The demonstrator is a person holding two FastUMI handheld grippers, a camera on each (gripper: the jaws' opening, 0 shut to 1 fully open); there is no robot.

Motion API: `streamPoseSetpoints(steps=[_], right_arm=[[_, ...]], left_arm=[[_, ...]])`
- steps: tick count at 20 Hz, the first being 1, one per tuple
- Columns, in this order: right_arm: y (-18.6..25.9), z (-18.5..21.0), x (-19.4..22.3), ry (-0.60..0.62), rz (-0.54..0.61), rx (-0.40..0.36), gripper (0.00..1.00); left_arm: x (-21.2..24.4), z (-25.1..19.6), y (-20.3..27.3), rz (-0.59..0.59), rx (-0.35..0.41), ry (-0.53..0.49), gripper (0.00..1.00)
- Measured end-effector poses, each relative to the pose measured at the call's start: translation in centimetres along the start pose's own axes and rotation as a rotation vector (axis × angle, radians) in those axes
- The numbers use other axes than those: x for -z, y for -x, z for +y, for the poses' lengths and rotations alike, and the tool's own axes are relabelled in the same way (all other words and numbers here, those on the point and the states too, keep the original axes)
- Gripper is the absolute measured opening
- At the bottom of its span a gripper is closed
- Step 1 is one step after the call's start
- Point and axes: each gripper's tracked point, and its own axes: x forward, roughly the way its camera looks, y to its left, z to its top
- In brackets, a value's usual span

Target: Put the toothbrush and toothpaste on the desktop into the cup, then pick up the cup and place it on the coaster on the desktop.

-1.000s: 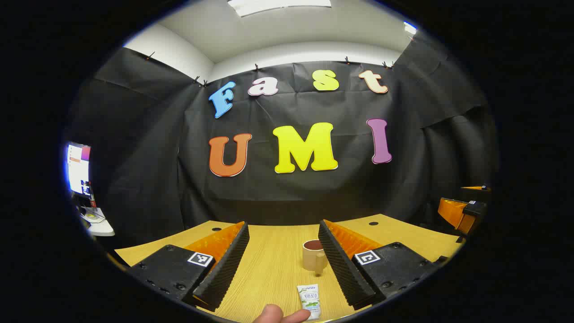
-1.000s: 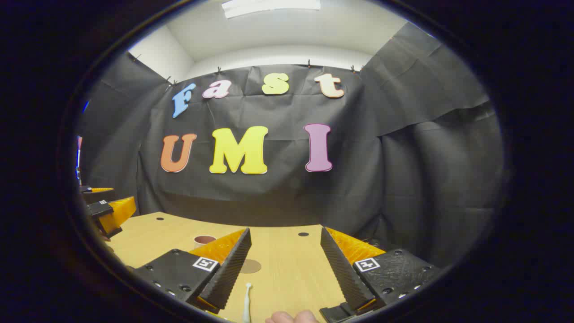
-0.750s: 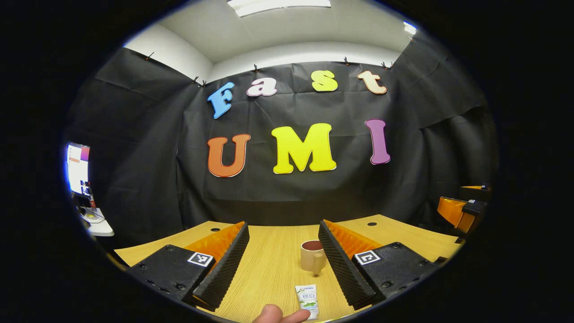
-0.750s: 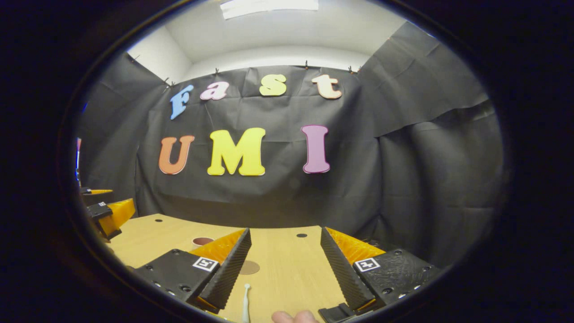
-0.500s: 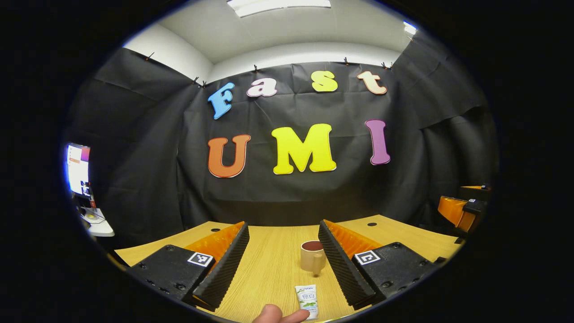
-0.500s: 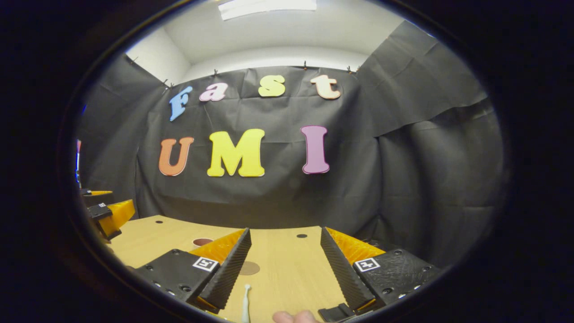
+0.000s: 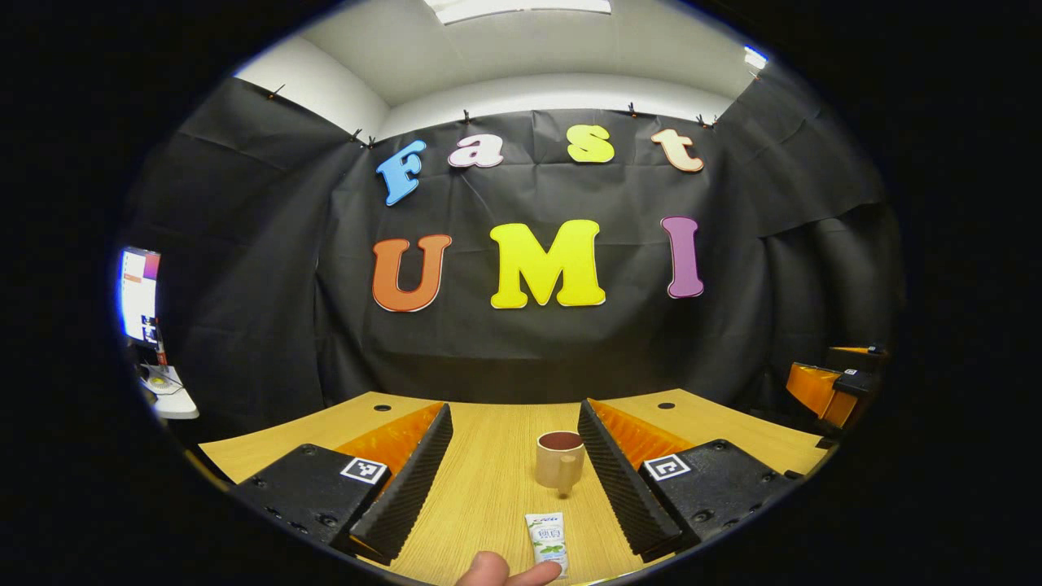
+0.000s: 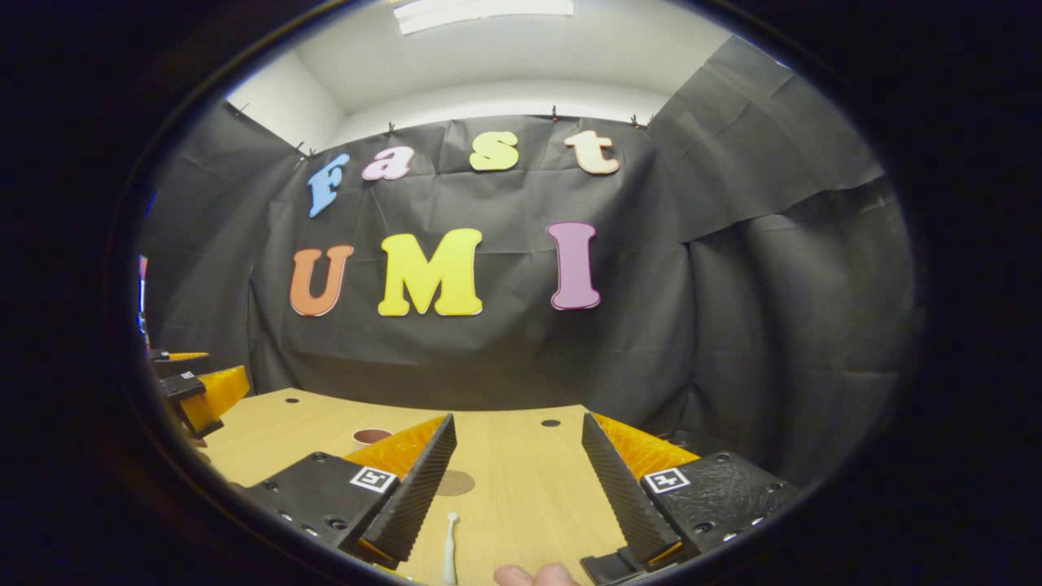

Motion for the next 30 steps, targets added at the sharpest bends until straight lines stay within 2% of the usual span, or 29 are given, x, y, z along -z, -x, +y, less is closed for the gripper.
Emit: streamPoseSetpoints(steps=[4,6,11,14,20,22,30], right_arm=[[0.0,0.4,0.8,0.003,0.026,-0.015,0.96],[0.0,0.6,1.4,-0.006,0.043,-0.027,0.96],[0.0,-0.1,3.5,-0.016,0.095,-0.024,0.94],[0.0,-0.9,4.4,-0.011,0.119,-0.012,0.94],[0.3,-2.1,6.1,0.0,0.15,0.009,0.94],[0.3,-2.9,6.9,0.041,0.163,0.029,0.94],[0.3,-4.3,9.2,0.028,0.22,0.051,0.94]], left_arm=[[0.2,-0.3,0.1,0.013,0.008,-0.014,0.98],[1.6,-0.6,-0.2,0.065,0.017,-0.001,0.98],[6.6,-1.1,0.0,0.259,0.034,0.054,0.99],[9.8,-1.6,0.7,0.364,0.046,0.026,0.99],[16.5,-3.9,2.6,0.587,0.12,0.046,0.99],[17.9,-4.6,3.1,0.647,0.134,0.054,0.99],[22.5,-4.3,3.2,0.833,0.112,0.062,0.99]])
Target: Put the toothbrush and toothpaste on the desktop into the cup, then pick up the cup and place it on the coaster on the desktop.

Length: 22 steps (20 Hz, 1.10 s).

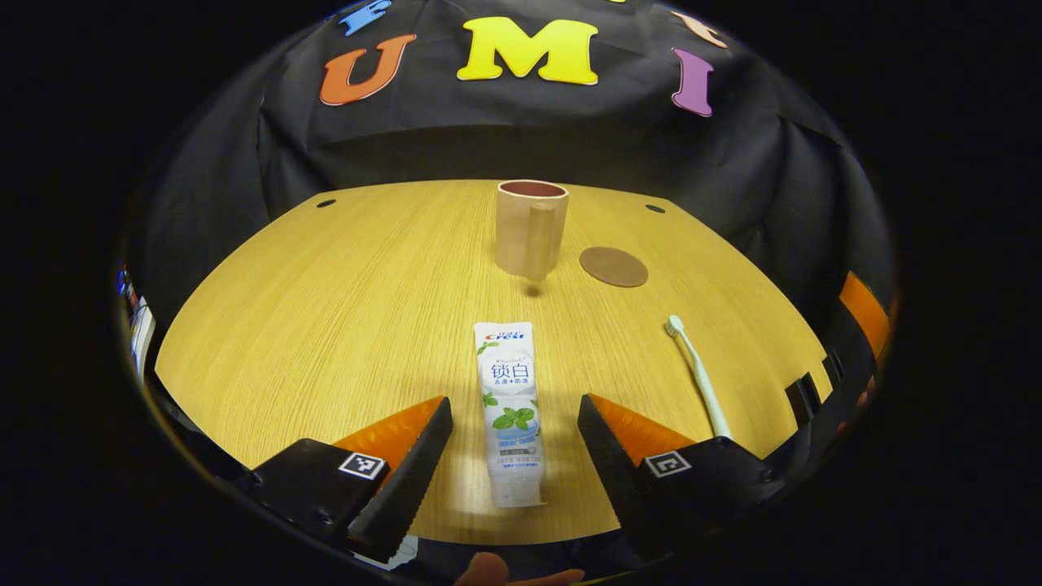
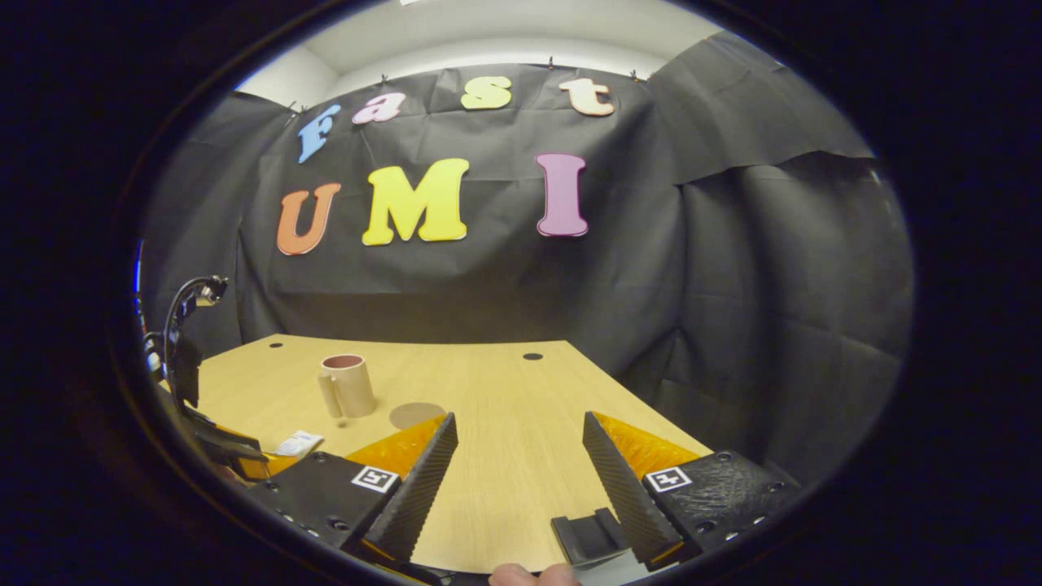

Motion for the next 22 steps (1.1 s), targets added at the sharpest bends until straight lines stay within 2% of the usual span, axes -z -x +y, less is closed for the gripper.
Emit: streamPoseSetpoints(steps=[3,7,11,12,14,15,16,20,22], right_arm=[[-0.2,-0.3,0.2,-0.004,0.005,0.005,0.94],[-0.4,-0.2,0.7,0.005,0.023,0.0,0.94],[-0.4,0.5,1.2,0.021,0.039,-0.015,0.94],[-0.4,1.0,1.4,0.027,0.048,-0.03,0.94],[-0.3,2.4,2.3,0.041,0.075,-0.069,0.94],[-0.2,2.9,2.7,0.051,0.088,-0.084,0.94],[-0.2,3.4,3.2,0.059,0.103,-0.097,0.94],[0.3,7.1,5.7,0.066,0.191,-0.208,0.94],[0.1,7.9,6.4,0.085,0.22,-0.214,0.95]], left_arm=[[0.4,0.5,-0.4,0.036,-0.018,-0.001,0.94],[0.2,1.2,-0.7,0.057,-0.042,0.012,0.82],[0.2,1.3,-1.1,0.07,-0.08,0.0,0.65],[0.1,1.2,-1.2,0.067,-0.076,0.01,0.54],[-0.4,1.0,-1.4,0.066,-0.067,0.03,0.46],[-0.8,0.8,-1.5,0.065,-0.062,0.036,0.5],[-1.1,0.6,-1.6,0.066,-0.056,0.039,0.44],[-4.0,0.0,-1.5,0.038,-0.049,0.034,0.43],[-6.8,-0.3,-1.1,-0.007,-0.049,0.027,0.43]])
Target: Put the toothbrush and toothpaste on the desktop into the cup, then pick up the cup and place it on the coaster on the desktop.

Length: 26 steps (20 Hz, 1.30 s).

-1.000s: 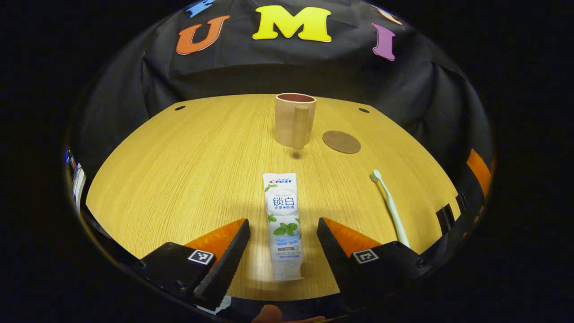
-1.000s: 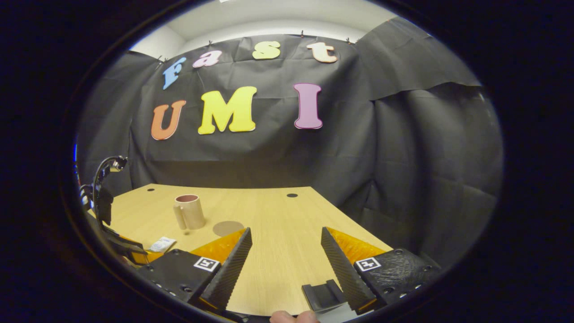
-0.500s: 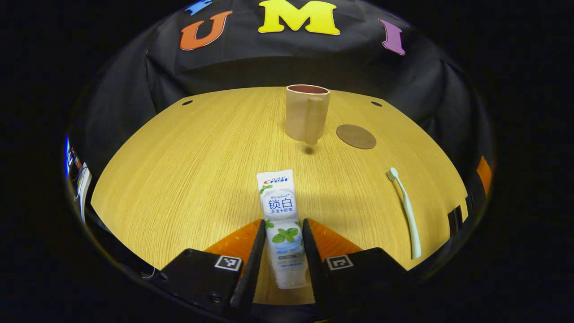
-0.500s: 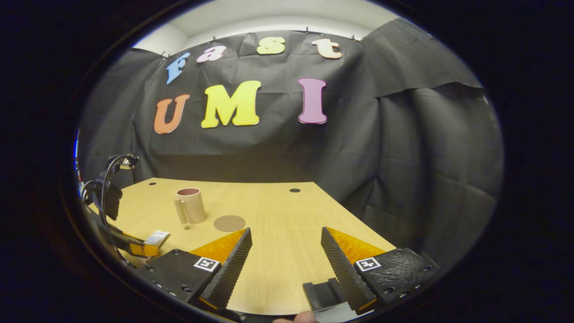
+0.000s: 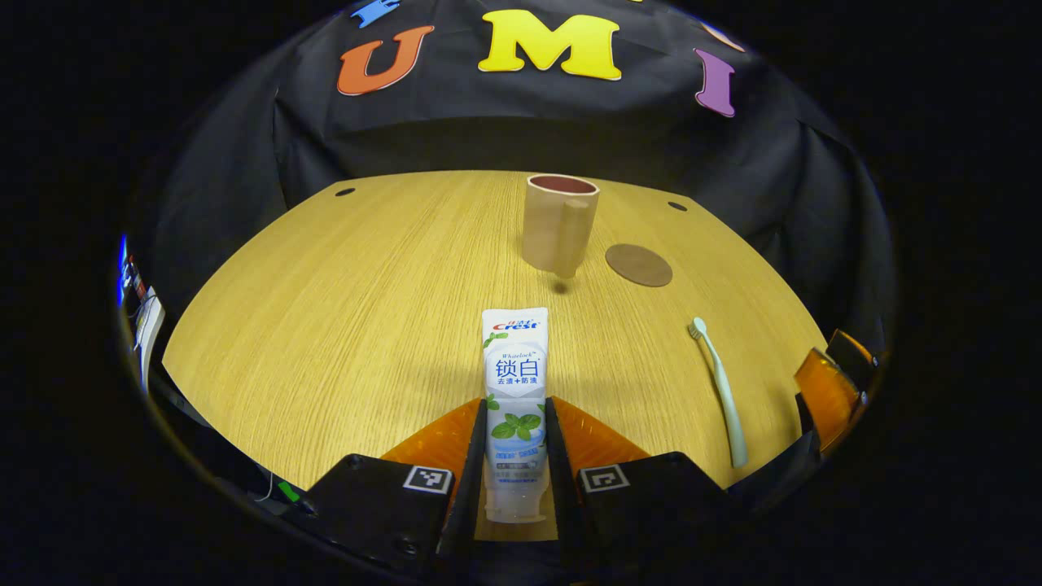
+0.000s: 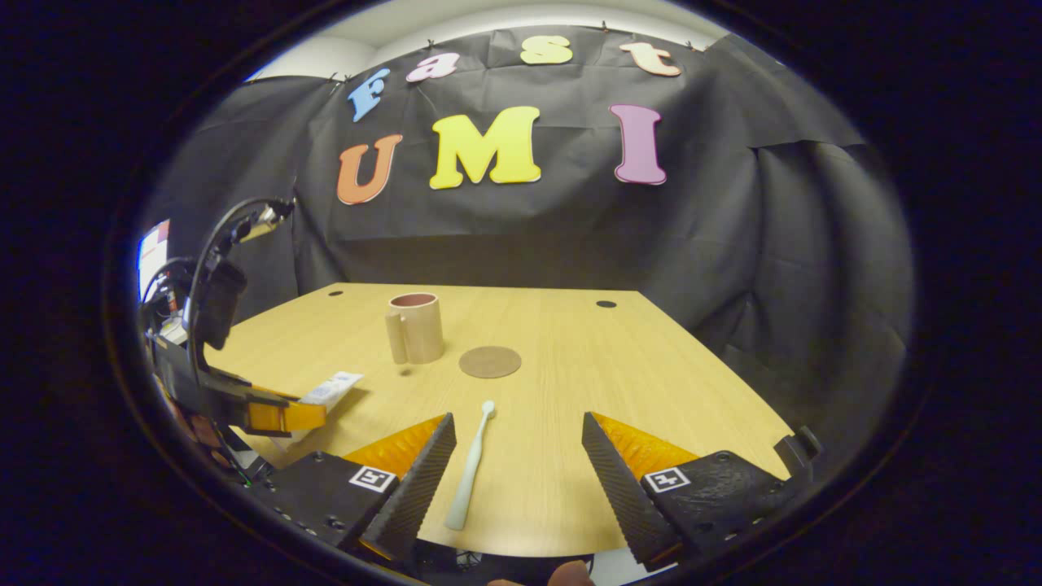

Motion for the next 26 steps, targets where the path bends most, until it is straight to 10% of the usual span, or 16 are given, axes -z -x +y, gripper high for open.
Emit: streamPoseSetpoints(steps=[6,17,26], right_arm=[[-3.1,3.3,1.3,-0.012,0.085,-0.024,0.96],[-8.8,4.0,4.2,-0.013,0.249,0.078,0.82],[-9.4,3.3,4.7,-0.081,0.279,0.062,0.04]], left_arm=[[-11.2,-0.8,0.9,-0.187,-0.019,-0.024,0.43],[-13.7,1.4,4.1,-0.321,-0.031,-0.042,0.43],[-14.4,1.2,3.8,-0.329,-0.009,-0.02,0.43]])
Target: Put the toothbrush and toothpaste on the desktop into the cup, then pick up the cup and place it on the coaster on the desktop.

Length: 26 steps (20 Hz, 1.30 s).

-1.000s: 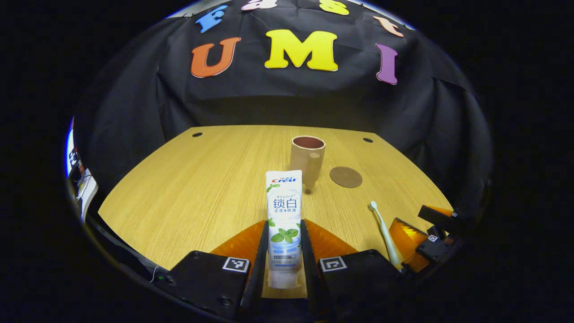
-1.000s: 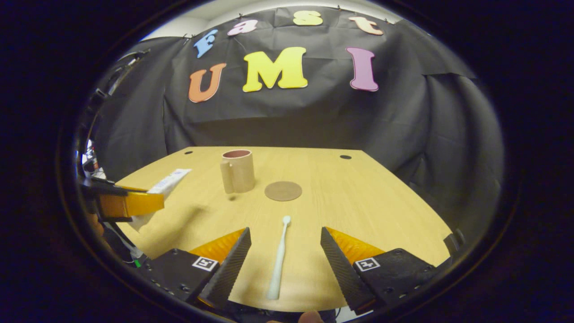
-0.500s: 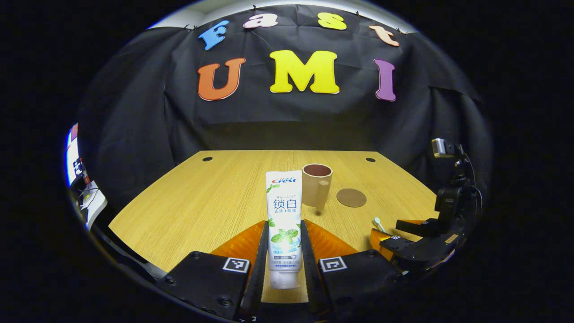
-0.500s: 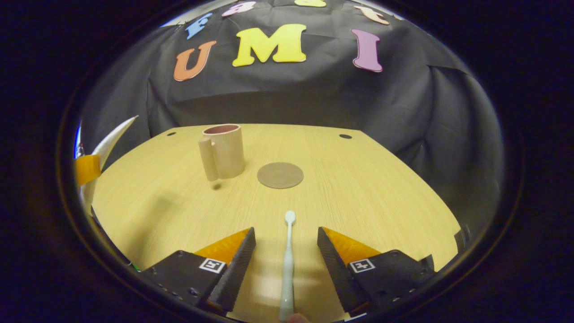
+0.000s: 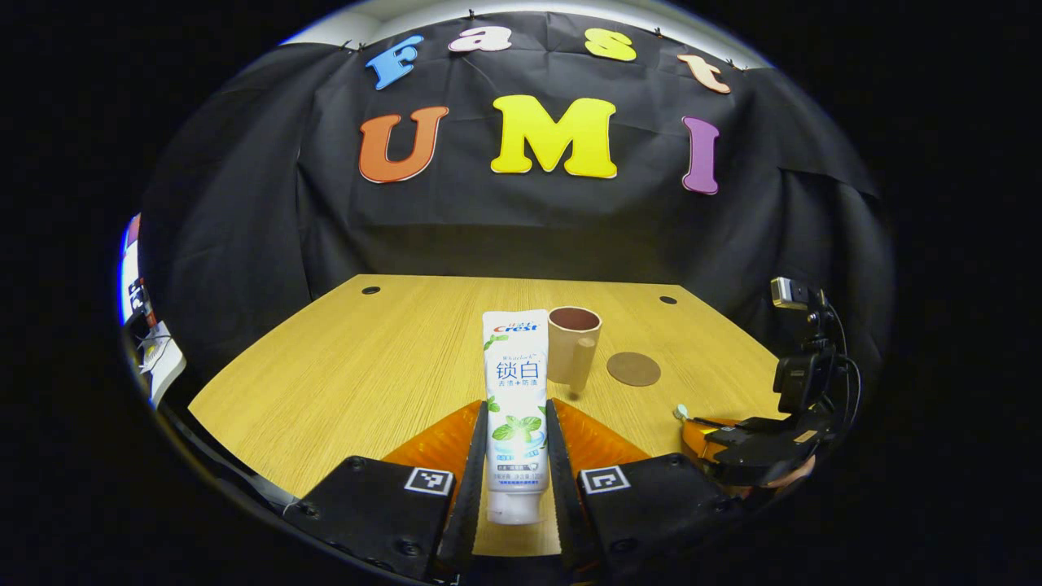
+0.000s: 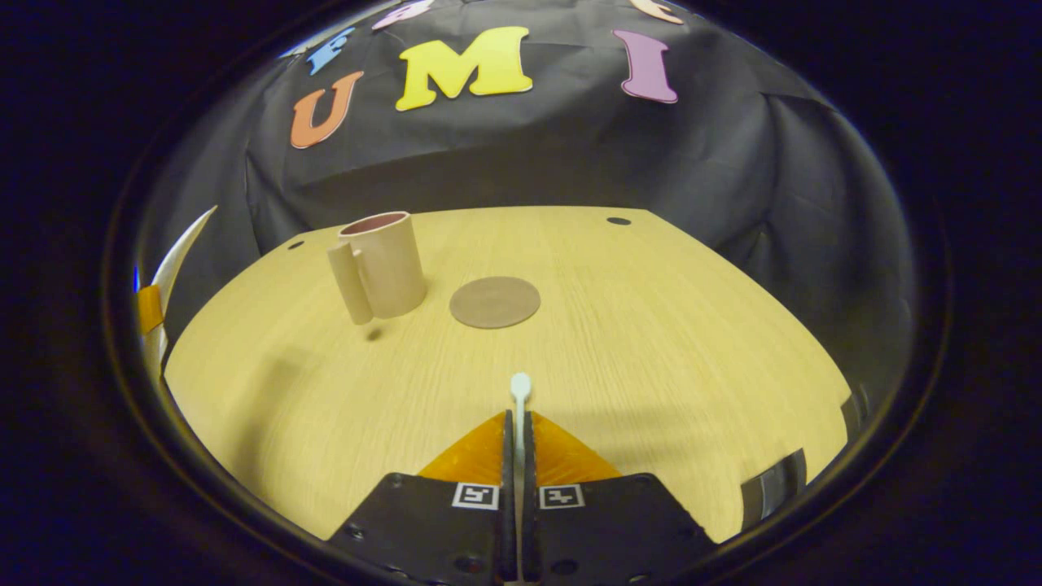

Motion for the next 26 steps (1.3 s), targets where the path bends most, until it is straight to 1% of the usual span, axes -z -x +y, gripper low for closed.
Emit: streamPoseSetpoints(steps=[1,2,4,5,7,12,15,17,20,23,26], right_arm=[[0.2,0.4,0.0,-0.023,0.002,-0.031,0.0],[0.4,0.6,0.0,-0.044,-0.002,-0.056,0.0],[1.1,0.1,-1.1,-0.063,-0.04,-0.072,0.02],[1.7,-0.1,-1.6,-0.072,-0.061,-0.081,0.0],[3.4,-0.8,-3.1,-0.095,-0.109,-0.1,0.0],[7.3,-2.6,-6.7,-0.14,-0.231,-0.144,0.0],[9.2,-3.4,-7.9,-0.136,-0.291,-0.163,0.0],[9.9,-4.1,-8.3,-0.129,-0.319,-0.166,0.0],[10.6,-4.4,-8.5,-0.127,-0.333,-0.177,0.0],[10.9,-4.7,-8.5,-0.13,-0.345,-0.185,0.0],[11.0,-5.0,-8.5,-0.134,-0.347,-0.193,0.0]], left_arm=[[-0.3,0.0,-0.1,-0.007,0.0,-0.001,0.43],[-0.9,-0.2,-0.4,-0.028,-0.001,0.004,0.43],[-2.0,-0.2,-1.2,-0.059,-0.015,0.003,0.43],[-2.6,-0.4,-1.6,-0.073,-0.014,0.002,0.43],[-4.4,-1.0,-2.3,-0.104,-0.009,0.013,0.43],[-11.0,-4.0,-5.4,-0.239,0.038,0.021,0.42],[-13.4,-5.7,-8.4,-0.299,0.075,0.017,0.42],[-14.6,-5.9,-10.4,-0.332,0.086,0.011,0.42],[-15.0,-6.4,-13.8,-0.339,0.11,0.021,0.42],[-14.0,-6.4,-16.1,-0.331,0.115,0.045,0.42],[-12.9,-6.5,-17.9,-0.297,0.111,0.051,0.43]])
